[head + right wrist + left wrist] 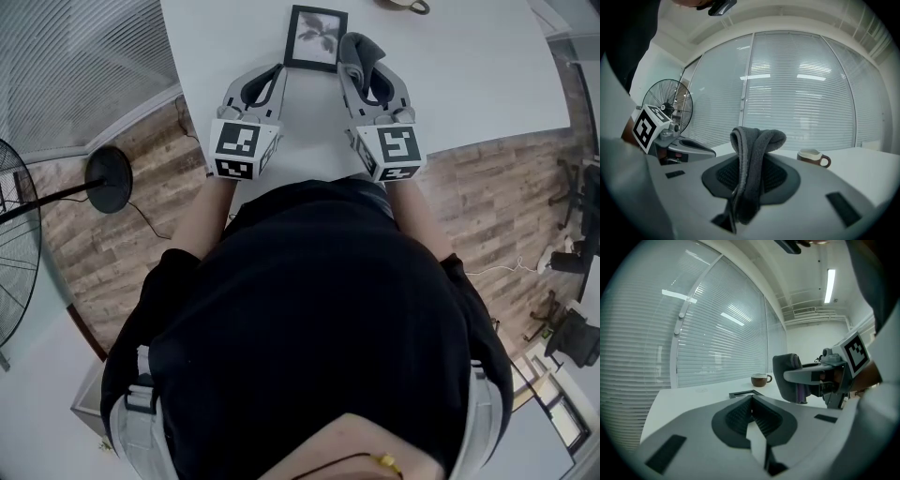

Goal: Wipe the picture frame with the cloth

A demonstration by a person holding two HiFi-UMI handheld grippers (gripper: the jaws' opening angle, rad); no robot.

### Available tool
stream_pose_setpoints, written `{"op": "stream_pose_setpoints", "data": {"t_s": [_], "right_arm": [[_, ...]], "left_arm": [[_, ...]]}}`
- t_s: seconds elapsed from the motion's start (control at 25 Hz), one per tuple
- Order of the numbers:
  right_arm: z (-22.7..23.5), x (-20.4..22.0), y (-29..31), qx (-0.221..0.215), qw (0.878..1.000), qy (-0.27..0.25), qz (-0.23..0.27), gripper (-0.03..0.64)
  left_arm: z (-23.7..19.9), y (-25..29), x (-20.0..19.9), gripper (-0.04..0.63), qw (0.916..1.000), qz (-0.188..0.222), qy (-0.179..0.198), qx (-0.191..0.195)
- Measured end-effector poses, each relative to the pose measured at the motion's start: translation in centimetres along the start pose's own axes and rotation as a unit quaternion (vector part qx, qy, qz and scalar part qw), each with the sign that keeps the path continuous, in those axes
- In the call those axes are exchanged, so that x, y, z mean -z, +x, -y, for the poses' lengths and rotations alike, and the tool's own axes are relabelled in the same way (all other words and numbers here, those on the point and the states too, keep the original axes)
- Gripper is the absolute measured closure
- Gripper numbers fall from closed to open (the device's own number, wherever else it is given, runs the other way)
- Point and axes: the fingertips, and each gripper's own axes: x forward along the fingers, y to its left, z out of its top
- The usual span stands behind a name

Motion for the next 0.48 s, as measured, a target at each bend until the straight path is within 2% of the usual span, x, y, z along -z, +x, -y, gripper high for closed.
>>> {"op": "stream_pose_setpoints", "data": {"t_s": [0.48], "right_arm": [[-0.09, 0.37, -0.11, 0.001, 1.000, -0.003, -0.004, 0.517]], "left_arm": [[-0.29, -0.25, -0.31, 0.583, 0.9999, 0.009, -0.009, -0.004]]}}
